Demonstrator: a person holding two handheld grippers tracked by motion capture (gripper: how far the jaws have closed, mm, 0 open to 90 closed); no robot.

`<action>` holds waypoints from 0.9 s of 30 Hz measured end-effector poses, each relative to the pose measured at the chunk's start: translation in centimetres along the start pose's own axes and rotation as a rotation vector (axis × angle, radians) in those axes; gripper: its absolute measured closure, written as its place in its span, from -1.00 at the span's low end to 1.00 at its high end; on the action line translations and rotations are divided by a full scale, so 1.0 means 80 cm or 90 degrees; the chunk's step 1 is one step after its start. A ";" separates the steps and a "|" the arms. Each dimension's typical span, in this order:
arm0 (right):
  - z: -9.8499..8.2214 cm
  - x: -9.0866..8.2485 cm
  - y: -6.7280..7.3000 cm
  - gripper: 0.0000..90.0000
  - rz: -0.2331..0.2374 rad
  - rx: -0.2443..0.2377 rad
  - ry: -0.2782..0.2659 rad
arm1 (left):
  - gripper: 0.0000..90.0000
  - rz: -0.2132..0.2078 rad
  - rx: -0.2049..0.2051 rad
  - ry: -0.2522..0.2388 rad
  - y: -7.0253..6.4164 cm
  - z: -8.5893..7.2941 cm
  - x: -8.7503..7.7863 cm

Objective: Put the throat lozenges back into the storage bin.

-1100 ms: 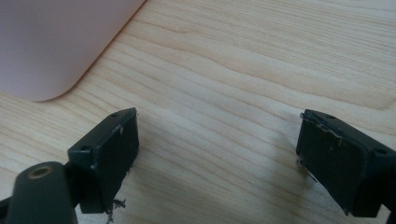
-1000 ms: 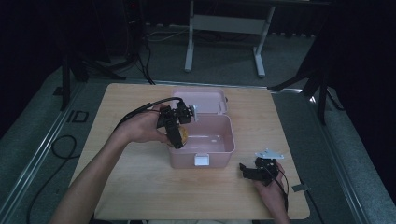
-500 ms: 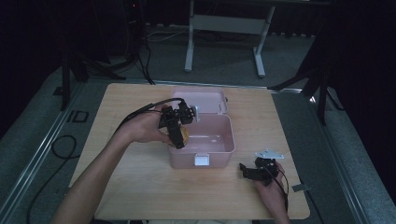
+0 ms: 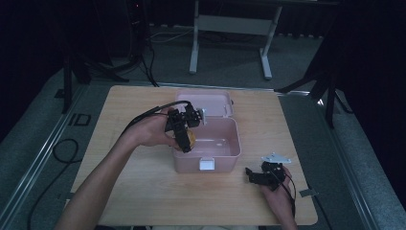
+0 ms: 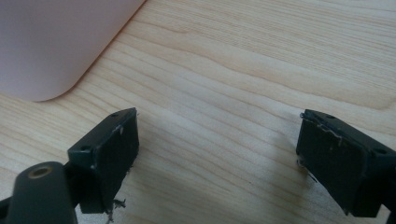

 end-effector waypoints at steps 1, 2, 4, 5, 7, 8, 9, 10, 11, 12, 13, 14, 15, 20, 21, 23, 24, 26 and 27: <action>0.000 0.000 0.000 -0.71 0.000 0.000 0.000 | -0.54 0.000 0.000 0.000 0.000 0.000 0.000; 0.000 0.000 0.000 -0.71 0.000 0.000 0.000 | -0.55 0.000 0.000 0.000 0.000 0.001 0.000; 0.000 0.000 0.000 -0.71 0.000 0.000 0.000 | -0.55 0.002 -0.003 -0.002 0.000 0.001 0.001; 0.000 0.000 0.000 -0.71 0.000 0.000 0.000 | -0.60 0.008 -0.007 -0.007 0.001 0.002 0.000; 0.000 0.000 0.000 -0.71 0.000 0.000 0.000 | -0.70 0.015 -0.016 -0.020 0.002 0.003 -0.002; 0.000 0.000 0.000 -0.71 0.000 0.000 0.000 | -0.71 0.016 -0.019 -0.026 0.003 0.004 -0.004; 0.000 0.000 0.000 -0.71 0.001 0.000 0.000 | -0.72 0.018 -0.021 -0.032 0.004 0.003 -0.006; 0.000 0.000 0.000 -0.71 0.002 -0.001 0.000 | -0.71 0.016 -0.021 -0.036 0.005 0.003 -0.007; 0.000 0.000 0.000 -0.71 0.002 -0.002 0.000 | -0.71 0.015 -0.021 -0.037 0.005 0.001 -0.008; 0.000 0.000 0.000 -0.71 0.002 -0.002 0.000 | -0.70 0.018 -0.021 -0.037 0.005 0.001 -0.009; 0.000 0.000 0.000 -0.71 0.002 -0.002 0.000 | -0.70 0.021 -0.023 -0.035 0.004 -0.001 -0.009; 0.000 0.000 0.000 -0.71 0.002 -0.002 0.000 | -0.70 0.024 -0.022 -0.034 0.004 -0.002 -0.010; 0.000 0.000 0.000 -0.71 0.002 -0.002 0.000 | -0.70 0.027 -0.020 -0.033 0.005 -0.003 -0.010; 0.000 0.000 0.000 -0.71 0.002 -0.002 0.000 | -0.68 0.031 -0.023 -0.038 0.006 -0.006 -0.013; 0.000 0.000 0.000 -0.71 0.003 -0.002 0.000 | -0.68 0.033 -0.023 -0.040 0.006 -0.006 -0.014; 0.000 0.000 0.000 -0.71 0.002 -0.002 0.000 | -0.68 0.040 -0.024 -0.038 0.006 -0.007 -0.015; 0.000 0.000 0.001 -0.71 0.003 -0.002 0.000 | -0.68 0.041 -0.027 -0.040 0.006 -0.008 -0.016; 0.000 0.000 0.001 -0.71 0.003 -0.001 0.000 | -0.68 0.045 -0.025 -0.045 0.006 -0.011 -0.017; 0.000 0.000 0.001 -0.71 0.003 -0.001 0.000 | -0.68 0.049 -0.026 -0.044 0.006 -0.013 -0.018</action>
Point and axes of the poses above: each handheld gripper's, and its own axes: x roughly forward along the jaws, z roughly out of its top, y roughly to its left, the point moved 3 cm from there along x, roughly forward along the jaws, and after that the axes turned 11 degrees about z, right-handed, at the moved point
